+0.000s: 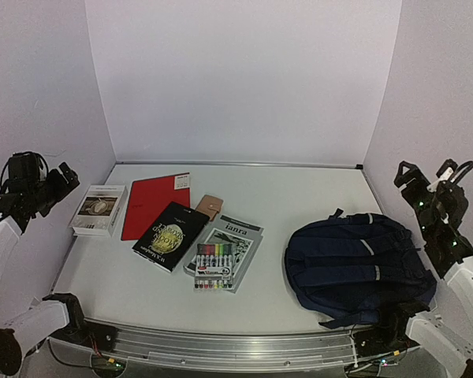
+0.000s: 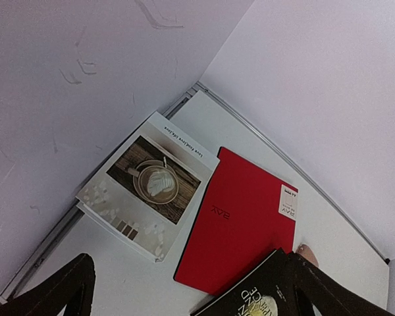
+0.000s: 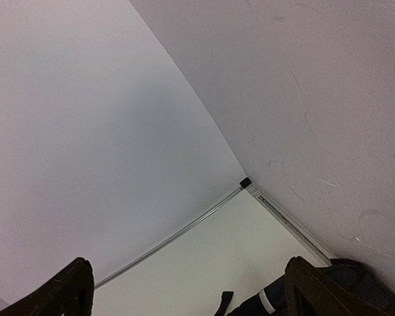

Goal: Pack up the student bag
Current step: Adjust the student bag at the center of the board.

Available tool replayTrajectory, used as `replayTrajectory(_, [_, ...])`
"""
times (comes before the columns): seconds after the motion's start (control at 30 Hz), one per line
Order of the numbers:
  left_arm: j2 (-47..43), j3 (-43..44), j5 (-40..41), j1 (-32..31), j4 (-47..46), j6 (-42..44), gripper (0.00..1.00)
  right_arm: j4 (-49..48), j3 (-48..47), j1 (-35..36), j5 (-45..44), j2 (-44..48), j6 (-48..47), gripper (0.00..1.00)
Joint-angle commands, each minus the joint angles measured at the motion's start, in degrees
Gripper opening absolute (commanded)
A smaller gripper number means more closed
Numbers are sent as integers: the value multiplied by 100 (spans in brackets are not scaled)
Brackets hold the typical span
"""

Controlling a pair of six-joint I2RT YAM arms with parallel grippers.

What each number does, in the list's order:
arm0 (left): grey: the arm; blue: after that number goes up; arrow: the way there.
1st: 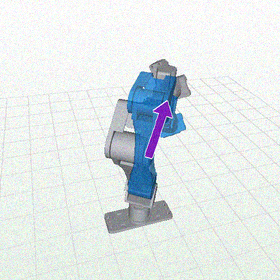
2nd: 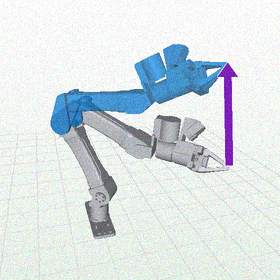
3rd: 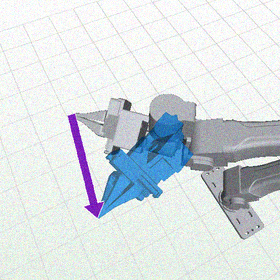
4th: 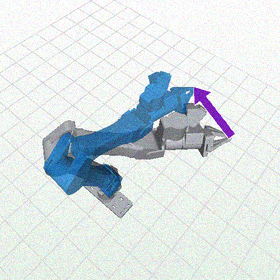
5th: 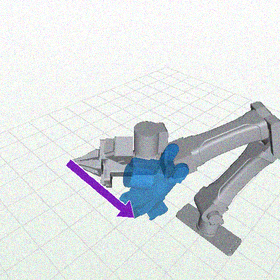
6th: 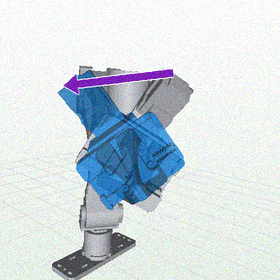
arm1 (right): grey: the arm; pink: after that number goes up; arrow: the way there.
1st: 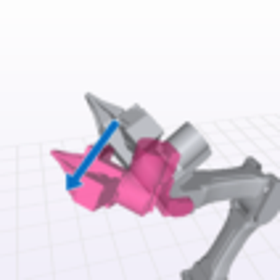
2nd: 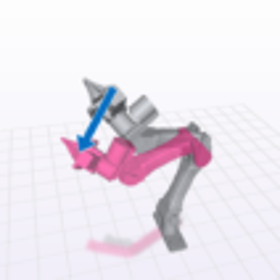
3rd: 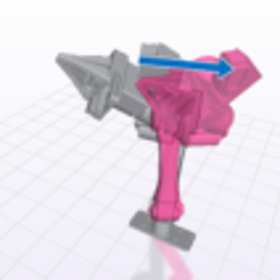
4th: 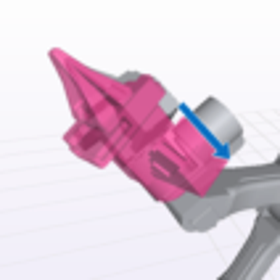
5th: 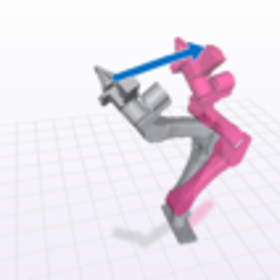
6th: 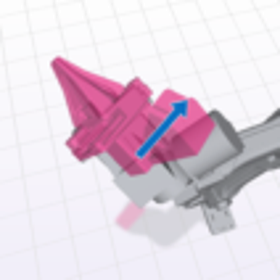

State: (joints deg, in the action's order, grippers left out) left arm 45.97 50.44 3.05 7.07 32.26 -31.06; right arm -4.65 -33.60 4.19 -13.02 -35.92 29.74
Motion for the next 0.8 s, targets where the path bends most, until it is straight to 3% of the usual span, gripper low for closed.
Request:
replayTrajectory(0.0, [366, 525, -195, 20, 220, 433, 100, 429, -752, 1, 610, -573, -217, 98])
replayTrajectory(0.1, [754, 881, -249, 19, 253, 499, 100, 640, -1009, 12, 1293, -1125, -151, 98])
replayTrajectory(0.23, [1243, 1447, -1250, 19, 91, 623, 100, 710, -1103, 347, 1612, -1648, 45, 98])
replayTrajectory(0.33, [1574, 1914, -1802, 22, 97, 828, 100, 948, -1236, 1217, 870, -2067, 94, 98])
replayTrajectory(0.43, [1821, 2058, -1769, 19, 148, 1097, 100, 1261, -1412, 2067, 138, -2587, 192, 98])
replayTrajectory(0.77, [1751, 1342, -1399, 20, -180, 1418, 100, 3133, -2523, 4342, -1209, -4559, 927, 98])
